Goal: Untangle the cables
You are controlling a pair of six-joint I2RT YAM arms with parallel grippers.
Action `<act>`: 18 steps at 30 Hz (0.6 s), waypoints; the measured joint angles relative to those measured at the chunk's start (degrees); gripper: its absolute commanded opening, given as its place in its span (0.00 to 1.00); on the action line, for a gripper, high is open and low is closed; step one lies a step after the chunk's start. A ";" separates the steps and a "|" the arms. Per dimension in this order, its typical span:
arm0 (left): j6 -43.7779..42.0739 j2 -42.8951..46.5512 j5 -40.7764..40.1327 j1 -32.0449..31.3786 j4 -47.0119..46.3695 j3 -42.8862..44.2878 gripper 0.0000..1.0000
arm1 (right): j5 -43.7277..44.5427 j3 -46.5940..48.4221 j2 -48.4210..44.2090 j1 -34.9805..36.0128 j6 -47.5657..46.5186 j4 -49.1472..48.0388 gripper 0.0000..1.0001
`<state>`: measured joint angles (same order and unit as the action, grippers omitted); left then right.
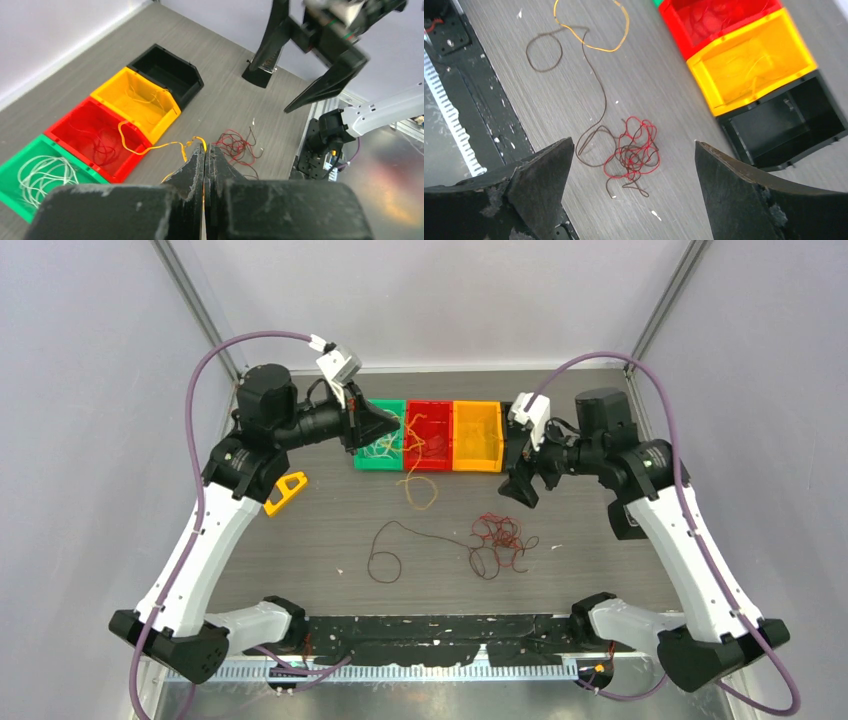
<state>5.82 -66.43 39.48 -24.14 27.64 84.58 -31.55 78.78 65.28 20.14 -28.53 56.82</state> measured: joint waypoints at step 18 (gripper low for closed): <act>20.04 -7.98 5.97 -1.90 -12.37 -1.07 0.00 | -1.86 6.54 8.98 14.12 7.82 -24.63 0.63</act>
<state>25.87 -74.41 45.45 -26.04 15.27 83.50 -33.41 85.32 74.26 34.26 -20.71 32.18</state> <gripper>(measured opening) 0.008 0.862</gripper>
